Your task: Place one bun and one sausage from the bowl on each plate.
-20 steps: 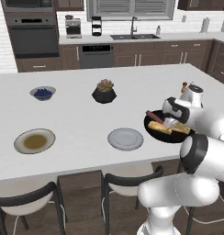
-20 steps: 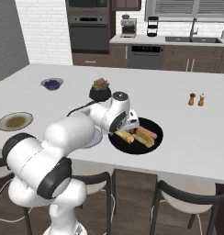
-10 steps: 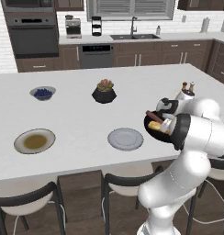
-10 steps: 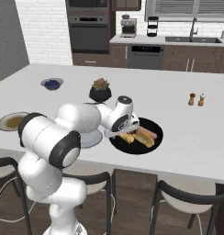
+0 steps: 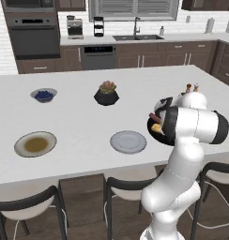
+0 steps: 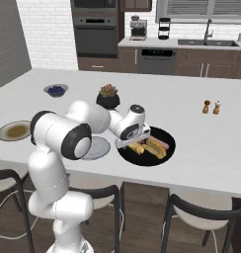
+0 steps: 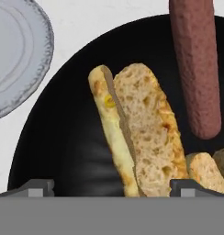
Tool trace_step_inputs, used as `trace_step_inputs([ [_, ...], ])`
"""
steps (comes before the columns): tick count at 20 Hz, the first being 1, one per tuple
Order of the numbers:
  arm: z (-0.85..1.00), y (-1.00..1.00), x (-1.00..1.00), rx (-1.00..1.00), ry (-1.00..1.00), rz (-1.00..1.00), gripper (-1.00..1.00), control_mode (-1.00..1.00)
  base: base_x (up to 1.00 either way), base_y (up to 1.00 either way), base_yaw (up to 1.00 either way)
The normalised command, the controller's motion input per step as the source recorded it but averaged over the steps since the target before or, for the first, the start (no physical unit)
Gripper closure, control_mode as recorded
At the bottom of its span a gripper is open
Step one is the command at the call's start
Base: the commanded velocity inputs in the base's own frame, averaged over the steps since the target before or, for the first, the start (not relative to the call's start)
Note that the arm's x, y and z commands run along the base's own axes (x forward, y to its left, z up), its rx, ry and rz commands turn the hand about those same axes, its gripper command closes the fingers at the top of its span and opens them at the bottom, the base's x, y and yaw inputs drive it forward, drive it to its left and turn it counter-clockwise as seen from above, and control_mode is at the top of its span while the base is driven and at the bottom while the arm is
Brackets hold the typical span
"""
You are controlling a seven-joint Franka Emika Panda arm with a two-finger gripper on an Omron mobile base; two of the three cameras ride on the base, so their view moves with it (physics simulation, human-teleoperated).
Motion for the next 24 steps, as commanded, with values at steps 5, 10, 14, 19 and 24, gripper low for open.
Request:
trace_step_inputs([
  [5, -0.13, -0.01, 0.42, 0.00, 0.00, 0.00, -1.00, -1.00, 0.00, 0.00, 0.00],
  [10, -0.23, -0.05, 0.33, 0.00, 0.03, 0.00, -1.00, -1.00, 0.00, 0.00, 0.00],
  [14, -0.38, 0.00, 0.07, 0.00, 0.07, 0.00, -1.00, -1.00, 0.00, 0.00, 0.00],
  [19, -0.31, 0.00, 0.01, 0.00, 0.06, 0.00, -1.00, -1.00, 0.00, 0.00, 0.00],
  [24, -0.13, 0.00, 0.01, 0.00, 0.00, 0.00, 1.00, -1.00, 0.00, 0.00, 0.00],
])
